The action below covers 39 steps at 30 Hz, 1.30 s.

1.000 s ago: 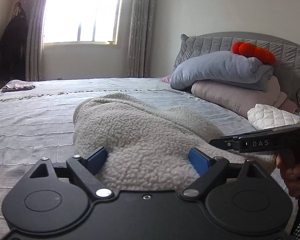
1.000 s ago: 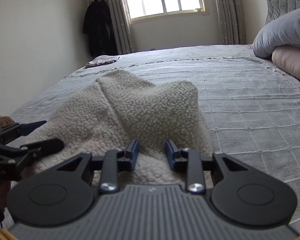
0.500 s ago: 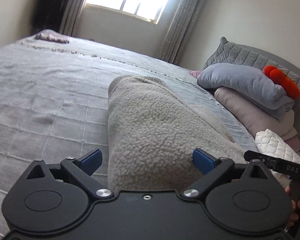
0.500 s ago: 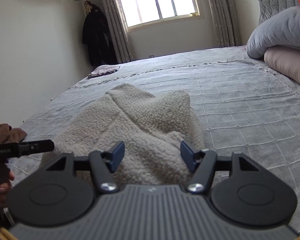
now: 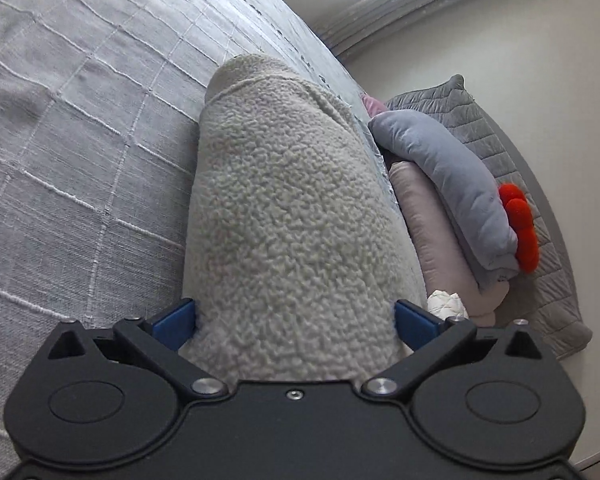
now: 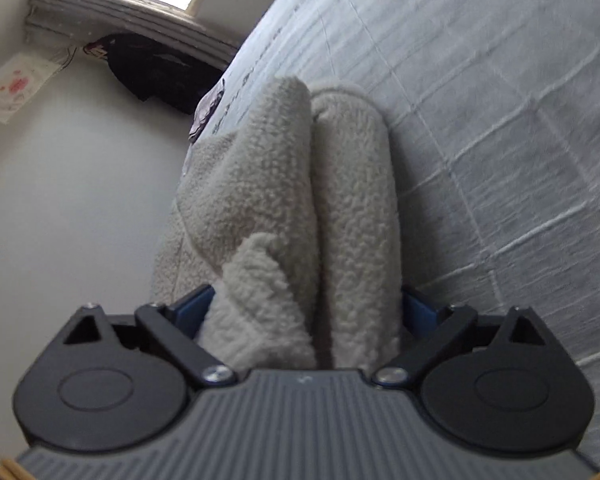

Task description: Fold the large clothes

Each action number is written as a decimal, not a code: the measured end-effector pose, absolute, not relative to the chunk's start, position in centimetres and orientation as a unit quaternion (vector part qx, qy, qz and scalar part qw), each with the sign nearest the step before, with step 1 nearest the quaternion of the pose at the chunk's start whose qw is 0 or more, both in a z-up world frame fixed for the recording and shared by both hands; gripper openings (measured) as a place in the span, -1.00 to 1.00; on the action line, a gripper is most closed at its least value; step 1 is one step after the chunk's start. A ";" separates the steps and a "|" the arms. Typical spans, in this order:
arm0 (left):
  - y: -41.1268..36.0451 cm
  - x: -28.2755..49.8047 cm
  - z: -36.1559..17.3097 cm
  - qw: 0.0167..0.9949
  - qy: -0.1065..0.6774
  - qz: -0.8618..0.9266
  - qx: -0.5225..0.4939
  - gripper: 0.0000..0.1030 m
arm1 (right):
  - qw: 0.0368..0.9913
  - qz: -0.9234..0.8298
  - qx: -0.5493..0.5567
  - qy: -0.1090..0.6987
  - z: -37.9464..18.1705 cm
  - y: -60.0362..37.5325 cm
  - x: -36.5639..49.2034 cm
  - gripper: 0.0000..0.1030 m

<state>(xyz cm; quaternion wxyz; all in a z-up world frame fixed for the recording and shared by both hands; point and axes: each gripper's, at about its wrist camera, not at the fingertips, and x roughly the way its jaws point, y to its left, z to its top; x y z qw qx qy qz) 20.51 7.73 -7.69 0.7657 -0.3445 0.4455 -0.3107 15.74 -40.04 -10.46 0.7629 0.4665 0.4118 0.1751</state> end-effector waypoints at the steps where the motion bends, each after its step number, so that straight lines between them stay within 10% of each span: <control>1: 7.8 20.8 -8.0 0.761 0.445 -0.311 -0.355 1.00 | 0.739 0.188 0.498 0.413 -11.9 -40.2 16.4 0.73; 13: 9.8 19.0 -3.9 0.866 0.302 -0.295 -0.268 0.58 | 0.789 0.256 0.455 0.323 -9.6 -35.4 18.3 0.48; 39: 6.6 8.3 0.2 0.942 0.305 -0.122 -0.077 1.00 | 0.953 0.059 0.092 0.283 0.9 -26.5 7.2 0.93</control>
